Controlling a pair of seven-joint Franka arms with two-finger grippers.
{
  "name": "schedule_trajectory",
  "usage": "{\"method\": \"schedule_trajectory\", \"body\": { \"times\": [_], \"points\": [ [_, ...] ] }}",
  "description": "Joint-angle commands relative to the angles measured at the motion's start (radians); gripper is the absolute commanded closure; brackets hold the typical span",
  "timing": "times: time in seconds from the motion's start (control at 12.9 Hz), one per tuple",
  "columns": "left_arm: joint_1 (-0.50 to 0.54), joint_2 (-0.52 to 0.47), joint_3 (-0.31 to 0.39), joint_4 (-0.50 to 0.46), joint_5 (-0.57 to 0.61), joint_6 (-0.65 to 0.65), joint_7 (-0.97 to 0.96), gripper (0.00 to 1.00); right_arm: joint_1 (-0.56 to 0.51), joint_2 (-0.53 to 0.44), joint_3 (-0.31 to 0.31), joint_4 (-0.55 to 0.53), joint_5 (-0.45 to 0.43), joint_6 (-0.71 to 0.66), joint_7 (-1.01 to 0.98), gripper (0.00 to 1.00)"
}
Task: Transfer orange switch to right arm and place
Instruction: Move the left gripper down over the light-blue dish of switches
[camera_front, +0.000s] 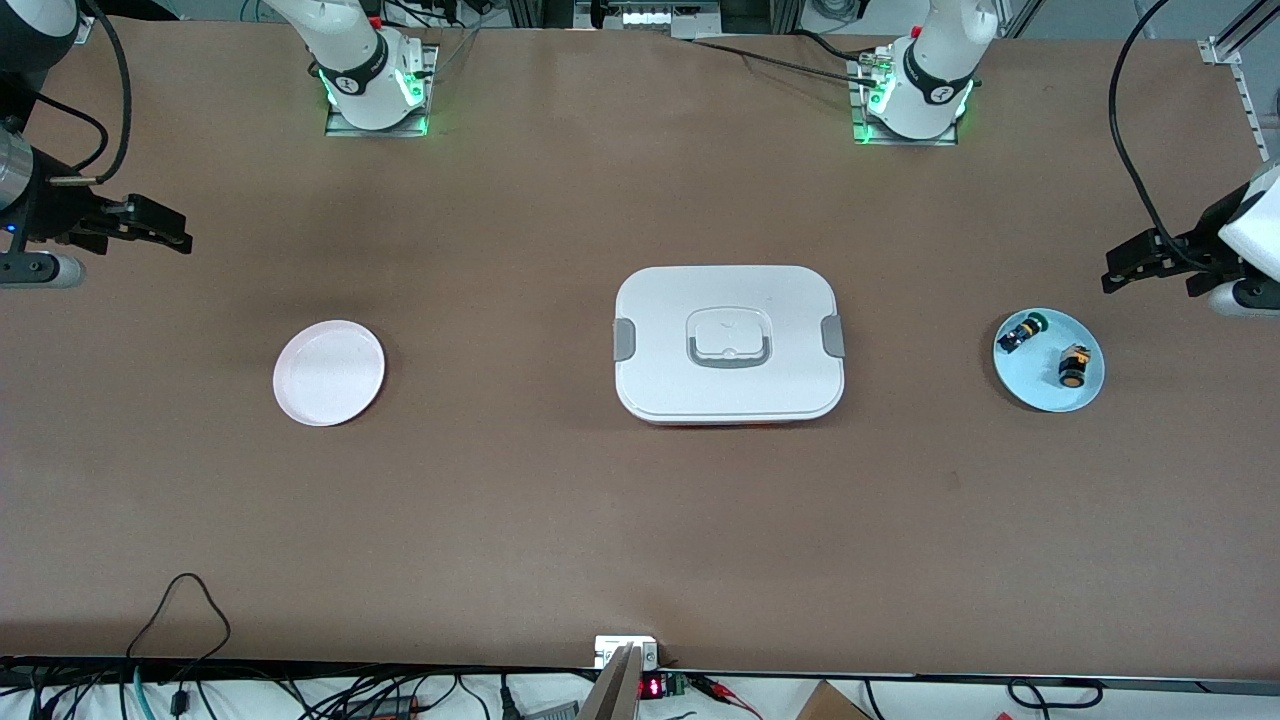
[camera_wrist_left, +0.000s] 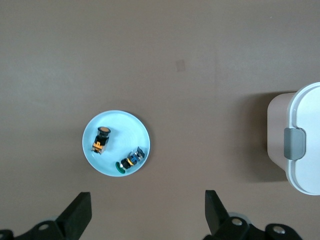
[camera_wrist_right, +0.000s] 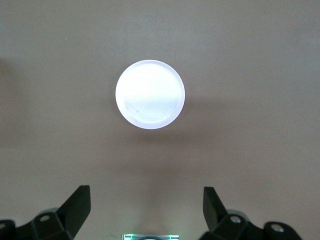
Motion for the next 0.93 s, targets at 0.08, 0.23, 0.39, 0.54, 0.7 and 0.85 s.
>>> {"method": "schedule_trajectory", "body": {
  "times": [0.08,0.23,0.39,0.54,0.7,0.85],
  "points": [
    [-0.007,0.006,0.001,0.03,-0.011,-0.038,-0.024,0.0,-0.004,-0.01,0.009,0.018,0.009,-0.005,0.021,0.0],
    [-0.005,0.011,0.001,0.029,-0.016,-0.036,-0.018,0.0,-0.003,-0.01,0.009,0.016,0.009,-0.007,0.007,0.0],
    [-0.004,0.025,0.001,0.0,-0.016,-0.03,-0.011,0.0,0.0,-0.01,0.009,0.016,0.009,-0.007,0.006,0.0],
    [0.014,0.052,0.003,-0.083,-0.016,0.013,0.107,0.0,0.0,-0.008,0.009,0.018,0.009,-0.005,0.007,0.0],
    [0.059,0.06,0.006,-0.207,-0.014,0.144,0.344,0.0,0.0,-0.007,0.01,0.016,0.011,-0.007,0.006,0.0],
    [0.079,0.093,0.009,-0.256,-0.005,0.209,0.527,0.0,0.002,-0.007,0.01,0.018,0.012,-0.007,0.004,0.0]
  ]
}}
